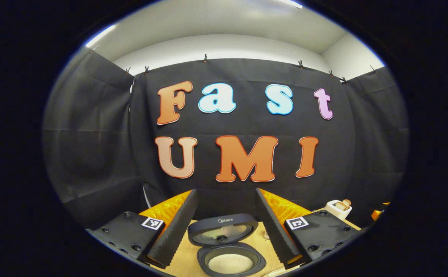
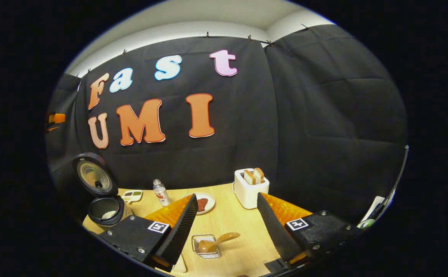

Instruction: Close the left gripper, press the button to open the rice cooker; take a wooden spoon from the chopstick holder with the right hand, scoop a spoonful of rice and pour it into the rice cooker, then put the wooden spoon back into the chopstick holder.

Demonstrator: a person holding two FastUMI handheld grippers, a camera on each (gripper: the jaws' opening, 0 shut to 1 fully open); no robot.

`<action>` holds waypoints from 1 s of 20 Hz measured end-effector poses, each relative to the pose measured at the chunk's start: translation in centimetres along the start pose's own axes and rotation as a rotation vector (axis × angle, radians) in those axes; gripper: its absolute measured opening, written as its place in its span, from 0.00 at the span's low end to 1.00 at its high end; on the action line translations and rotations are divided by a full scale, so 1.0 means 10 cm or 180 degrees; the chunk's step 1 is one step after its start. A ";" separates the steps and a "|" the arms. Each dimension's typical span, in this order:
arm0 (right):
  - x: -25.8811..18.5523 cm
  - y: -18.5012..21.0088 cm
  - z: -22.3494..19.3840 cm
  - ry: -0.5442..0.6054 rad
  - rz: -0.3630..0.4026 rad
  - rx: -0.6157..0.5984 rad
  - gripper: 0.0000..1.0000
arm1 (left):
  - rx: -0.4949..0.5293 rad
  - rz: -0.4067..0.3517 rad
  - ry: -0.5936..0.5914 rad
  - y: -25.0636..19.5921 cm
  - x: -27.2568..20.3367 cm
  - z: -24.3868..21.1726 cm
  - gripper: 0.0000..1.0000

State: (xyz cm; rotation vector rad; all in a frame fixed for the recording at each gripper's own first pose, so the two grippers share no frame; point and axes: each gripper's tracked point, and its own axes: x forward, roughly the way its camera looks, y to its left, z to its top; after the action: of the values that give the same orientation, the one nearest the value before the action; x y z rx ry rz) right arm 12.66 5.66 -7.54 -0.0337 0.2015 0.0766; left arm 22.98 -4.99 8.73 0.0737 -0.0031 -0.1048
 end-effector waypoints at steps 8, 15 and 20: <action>-0.17 -0.11 0.00 0.0004 -0.0138 -0.0098 0.95 | 0.0256 0.0051 0.0435 -0.08 1.17 -0.65 0.99; -0.25 -0.35 -0.05 0.0049 -0.0303 -0.0020 0.95 | 0.0074 0.0278 0.0969 0.18 1.51 -1.52 0.99; -0.28 -0.35 -0.02 0.0055 -0.0272 0.0053 0.95 | -0.0051 0.0227 0.1109 0.10 1.42 -1.80 0.99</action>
State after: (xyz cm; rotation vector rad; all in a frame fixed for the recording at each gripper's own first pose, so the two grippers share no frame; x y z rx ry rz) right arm 10.15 1.97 -7.06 -0.0262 0.2176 -0.0105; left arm 37.30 -4.16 -9.18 0.0750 0.3428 -0.0196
